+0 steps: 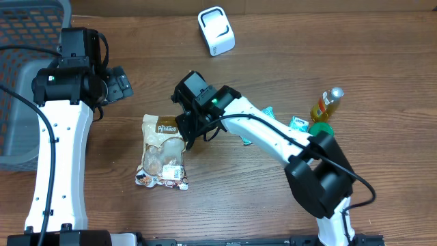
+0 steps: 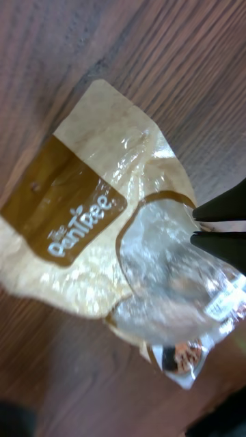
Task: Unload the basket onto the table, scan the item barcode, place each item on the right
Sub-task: 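Move the open right gripper left over the PanTree bag, then grasp the PanTree bag top with the right gripper and drag it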
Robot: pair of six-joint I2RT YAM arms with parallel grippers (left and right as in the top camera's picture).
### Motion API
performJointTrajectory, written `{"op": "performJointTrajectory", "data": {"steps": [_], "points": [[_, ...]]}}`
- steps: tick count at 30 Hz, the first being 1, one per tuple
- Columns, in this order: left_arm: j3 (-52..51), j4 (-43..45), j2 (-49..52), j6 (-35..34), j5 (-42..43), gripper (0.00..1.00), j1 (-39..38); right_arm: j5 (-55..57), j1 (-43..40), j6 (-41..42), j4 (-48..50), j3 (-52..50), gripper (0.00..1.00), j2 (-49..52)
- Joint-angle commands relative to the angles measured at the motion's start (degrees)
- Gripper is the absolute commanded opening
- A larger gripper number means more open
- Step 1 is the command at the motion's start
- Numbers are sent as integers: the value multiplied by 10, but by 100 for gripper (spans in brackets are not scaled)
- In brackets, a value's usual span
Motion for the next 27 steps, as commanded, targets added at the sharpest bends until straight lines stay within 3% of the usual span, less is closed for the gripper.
{"op": "performJointTrajectory", "data": {"steps": [1, 20, 27], "points": [[5, 2, -3, 7, -8, 99, 1, -1, 3, -4, 5, -3, 4, 25], [5, 2, -3, 7, -8, 100, 1, 63, 2, 3, 0, -3, 4, 81], [5, 2, -3, 7, -8, 99, 1, 123, -3, 66, -16, -3, 4, 81]]}}
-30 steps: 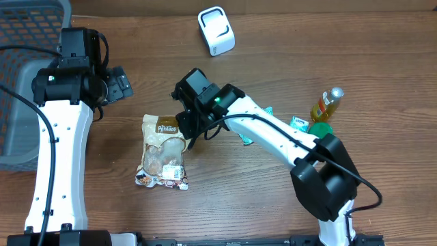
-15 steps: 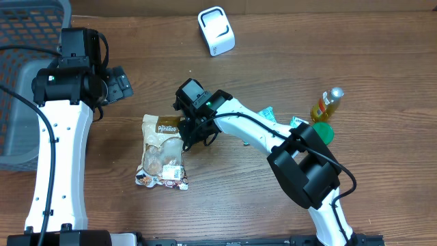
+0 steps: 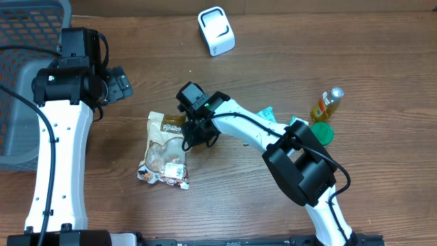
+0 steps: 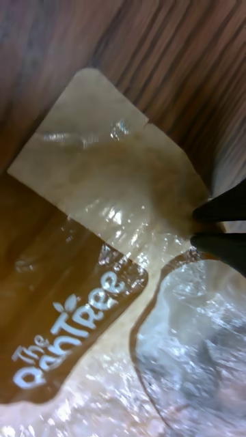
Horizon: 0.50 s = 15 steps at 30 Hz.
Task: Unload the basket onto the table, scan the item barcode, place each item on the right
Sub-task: 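Grasp the PanTree bag top with the right gripper and drag it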
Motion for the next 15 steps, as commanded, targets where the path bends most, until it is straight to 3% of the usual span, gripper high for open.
{"op": "performJointTrajectory", "data": {"steps": [1, 15], "points": [[5, 2, -3, 7, -8, 99, 1, 58, -3, 36, -7, -3, 4, 8], [5, 2, -3, 7, -8, 99, 1, 61, -34, 47, -41, -3, 4, 8]]}}
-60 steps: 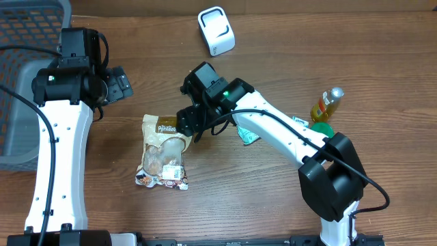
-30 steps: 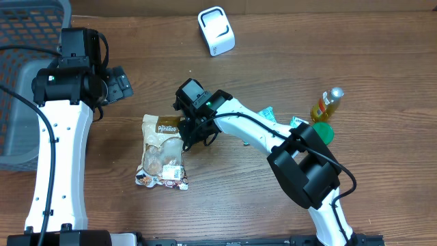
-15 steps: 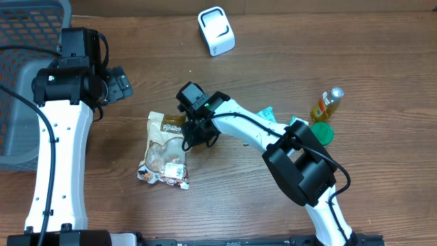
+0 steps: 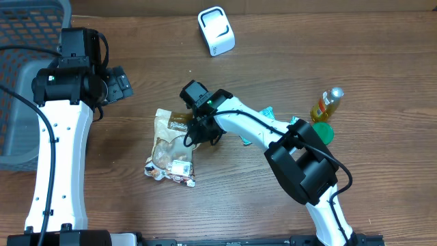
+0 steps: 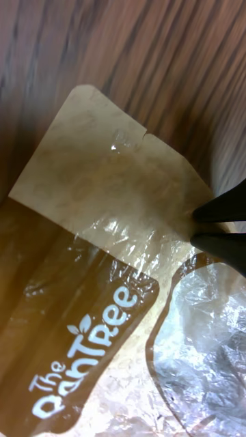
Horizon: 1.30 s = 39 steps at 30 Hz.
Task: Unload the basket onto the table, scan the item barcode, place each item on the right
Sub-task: 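Grasp the PanTree bag top with the right gripper and drag it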
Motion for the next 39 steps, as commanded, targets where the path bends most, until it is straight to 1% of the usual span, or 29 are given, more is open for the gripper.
{"op": "performJointTrajectory", "data": {"steps": [1, 3, 7, 10, 13, 17, 21, 29, 34, 39], "points": [[5, 2, -3, 7, -8, 99, 1, 32, -21, 17, -17, -4, 4, 8], [5, 2, -3, 7, -8, 100, 1, 37, -27, 27, -31, -4, 4, 8], [5, 2, -3, 7, -8, 100, 1, 72, -37, 91, -71, -4, 4, 8], [5, 2, -3, 7, -8, 100, 1, 64, -48, 142, -93, -3, 4, 8], [5, 2, -3, 7, -8, 99, 1, 40, -58, 164, -124, 7, 5, 6], [5, 2, -3, 7, -8, 99, 1, -9, -75, 163, -174, 41, 8, -3], [5, 2, -3, 7, -8, 100, 1, -10, -82, 152, -228, 72, 10, -17], [5, 2, -3, 7, -8, 99, 1, -12, -59, 81, -311, 56, 11, -21], [5, 2, -3, 7, -7, 100, 1, -12, -19, 79, -311, 35, 10, -21], [5, 2, -3, 7, -8, 100, 1, -12, 30, 79, -273, 33, 10, -21]]}}
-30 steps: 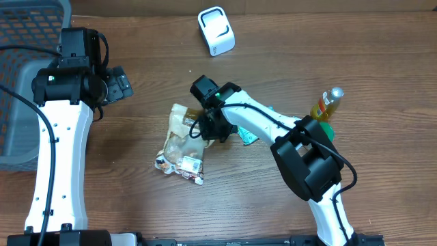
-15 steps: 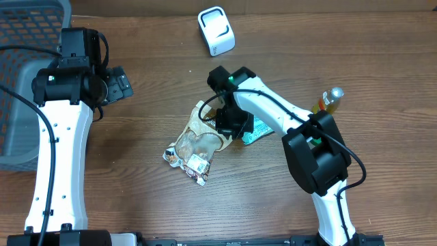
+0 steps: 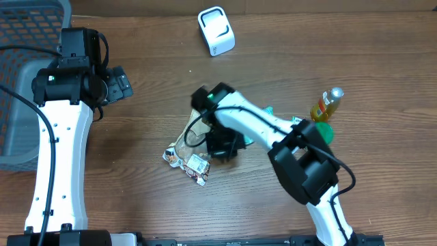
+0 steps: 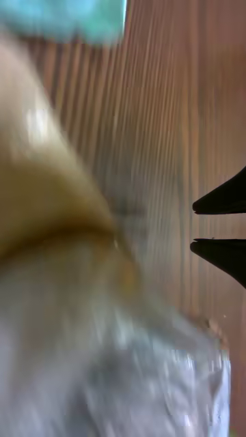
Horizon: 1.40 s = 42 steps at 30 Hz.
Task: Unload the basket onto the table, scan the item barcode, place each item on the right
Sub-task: 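Grasp the PanTree bag top with the right gripper and drag it, then hold the PanTree bag lifted at its top edge with the right gripper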
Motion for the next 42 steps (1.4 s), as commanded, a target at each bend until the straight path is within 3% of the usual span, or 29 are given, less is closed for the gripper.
{"op": "performJointTrajectory", "data": {"steps": [1, 10, 15, 25, 29, 32, 36, 42], "points": [[5, 2, -3, 7, -8, 100, 1, -4, 32, -6, 33, -2, 11, -16], [5, 2, -3, 7, -7, 100, 1, -2, 47, -7, 144, -2, 14, -16], [5, 2, -3, 7, -8, 100, 1, -3, 47, -7, 188, -2, 30, -16], [5, 2, -3, 7, -8, 100, 1, -5, 25, -78, 101, 71, 39, -16], [5, 2, -3, 7, -8, 100, 1, -4, 2, -103, 70, 104, 52, -16], [5, 2, -3, 7, -8, 100, 1, -4, -18, -103, 69, 107, 77, -16], [5, 2, -3, 7, -8, 100, 1, -2, -40, -103, 80, 107, 100, -16], [5, 2, -3, 7, -8, 100, 0, -2, -57, -103, 113, 107, 100, -16]]}}
